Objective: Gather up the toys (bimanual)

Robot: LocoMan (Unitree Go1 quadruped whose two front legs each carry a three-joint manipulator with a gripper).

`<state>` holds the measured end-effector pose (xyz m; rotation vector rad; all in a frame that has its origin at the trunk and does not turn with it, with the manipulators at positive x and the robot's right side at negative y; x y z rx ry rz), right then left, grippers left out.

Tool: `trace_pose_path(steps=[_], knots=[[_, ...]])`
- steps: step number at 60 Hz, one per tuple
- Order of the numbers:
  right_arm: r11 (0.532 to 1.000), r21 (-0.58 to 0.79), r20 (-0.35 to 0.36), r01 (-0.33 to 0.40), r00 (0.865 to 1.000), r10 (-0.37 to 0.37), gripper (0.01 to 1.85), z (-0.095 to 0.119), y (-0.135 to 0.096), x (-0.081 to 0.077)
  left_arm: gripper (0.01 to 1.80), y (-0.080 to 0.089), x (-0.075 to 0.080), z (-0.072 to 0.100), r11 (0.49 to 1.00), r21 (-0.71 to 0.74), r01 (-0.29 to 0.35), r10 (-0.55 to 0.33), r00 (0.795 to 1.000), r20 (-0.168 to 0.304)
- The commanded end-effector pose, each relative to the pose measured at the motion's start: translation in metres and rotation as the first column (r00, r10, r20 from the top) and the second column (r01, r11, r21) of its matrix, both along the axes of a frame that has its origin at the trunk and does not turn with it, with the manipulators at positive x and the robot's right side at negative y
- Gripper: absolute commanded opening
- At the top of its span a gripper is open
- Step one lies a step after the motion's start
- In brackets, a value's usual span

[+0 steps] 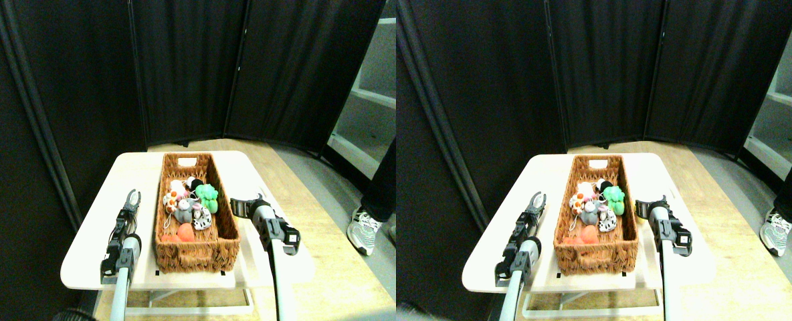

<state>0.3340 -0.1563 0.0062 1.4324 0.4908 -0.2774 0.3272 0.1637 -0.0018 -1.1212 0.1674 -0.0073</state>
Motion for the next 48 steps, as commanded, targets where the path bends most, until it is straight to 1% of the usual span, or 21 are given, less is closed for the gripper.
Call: trace_pose_path(steps=[1,3,6,8,11,15,17,20,23,25,33,34,36,37,38,39,40,41,46,47,48], knots=[[0.999,0.018,0.021,-0.037,0.999,0.037,0.75,0.000,0.007,0.007,0.01,-0.002,0.002,0.010,1.000,0.001,0.006,-0.007,0.998,0.060],[0.999,0.020,0.019,-0.045,0.999,0.044,0.75,-0.002,0.006,0.010,0.01,-0.002,0.002,0.010,1.000,-0.001,0.005,-0.005,0.998,0.059],[0.999,0.028,0.002,-0.037,0.999,0.037,0.80,-0.007,0.005,0.013,0.01,-0.002,0.002,0.011,1.000,0.005,0.009,-0.009,0.998,0.059],[0.999,0.029,-0.002,-0.033,0.999,0.033,0.80,-0.009,0.005,0.015,0.01,-0.002,0.002,0.011,1.000,0.007,0.006,-0.007,0.998,0.059],[0.999,0.030,-0.006,-0.033,0.999,0.034,0.78,-0.014,0.003,0.018,0.01,-0.002,0.002,0.012,1.000,0.000,0.002,-0.002,0.998,0.059],[0.999,0.025,-0.018,-0.025,1.000,0.025,0.75,-0.020,0.002,0.022,0.01,-0.002,0.002,0.014,1.000,-0.004,0.013,-0.013,0.998,0.062],[0.999,0.039,-0.036,-0.012,0.999,0.013,0.74,-0.024,0.000,0.024,0.01,-0.002,0.002,0.014,1.000,0.003,0.017,-0.017,0.998,0.067],[0.999,0.040,-0.042,-0.007,0.999,0.009,0.75,-0.027,-0.001,0.026,0.01,-0.002,0.002,0.015,1.000,-0.001,0.013,-0.013,0.998,0.064],[0.999,0.048,-0.064,0.003,0.998,0.000,0.75,-0.032,-0.003,0.028,0.01,-0.002,0.003,0.015,1.000,-0.010,0.006,-0.006,0.998,0.065],[0.999,0.049,-0.080,0.012,0.997,-0.008,0.76,-0.035,-0.004,0.029,0.01,-0.002,0.004,0.015,1.000,-0.010,0.011,-0.011,0.998,0.066],[0.999,0.040,-0.102,0.026,0.995,-0.022,0.74,-0.043,-0.007,0.031,0.01,-0.004,0.006,0.016,1.000,-0.009,0.027,-0.027,0.997,0.065],[0.999,0.042,-0.103,0.030,0.994,-0.025,0.67,-0.044,-0.007,0.031,0.01,-0.004,0.006,0.016,1.000,-0.008,0.028,-0.027,0.998,0.065],[0.999,0.018,-0.100,0.049,0.994,-0.047,0.42,-0.043,-0.007,0.030,0.01,-0.005,0.007,0.016,1.000,-0.011,0.027,-0.026,0.997,0.067],[0.998,0.009,-0.098,0.056,0.994,-0.055,0.35,-0.042,-0.007,0.029,0.01,-0.005,0.007,0.016,1.000,-0.011,0.028,-0.027,0.997,0.067],[0.998,-0.003,-0.094,0.069,0.993,-0.069,0.23,-0.040,-0.007,0.028,0.01,-0.005,0.008,0.016,0.999,-0.009,0.034,-0.033,0.997,0.068],[0.997,-0.008,-0.089,0.078,0.993,-0.079,0.18,-0.039,-0.006,0.028,0.01,-0.005,0.008,0.015,0.999,-0.009,0.035,-0.034,0.997,0.068],[0.997,-0.008,-0.089,0.078,0.993,-0.079,0.18,-0.039,-0.006,0.028,0.01,-0.005,0.008,0.015,0.999,-0.009,0.035,-0.034,0.997,0.068],[0.993,-0.036,-0.063,0.114,0.991,-0.116,0.07,-0.033,-0.005,0.025,0.01,-0.005,0.009,0.015,0.999,-0.012,0.034,-0.033,0.997,0.068],[0.990,-0.072,-0.040,0.121,0.991,-0.124,0.05,-0.023,-0.005,0.024,0.01,-0.005,0.010,0.015,1.000,-0.006,0.030,-0.029,0.997,0.067],[0.989,-0.070,-0.010,0.133,0.991,-0.134,0.04,-0.015,-0.007,0.023,0.01,-0.005,0.010,0.015,1.000,-0.008,0.029,-0.029,0.998,0.064],[0.989,-0.070,-0.010,0.133,0.991,-0.134,0.04,-0.015,-0.007,0.023,0.01,-0.005,0.010,0.015,1.000,-0.008,0.029,-0.029,0.998,0.064]])
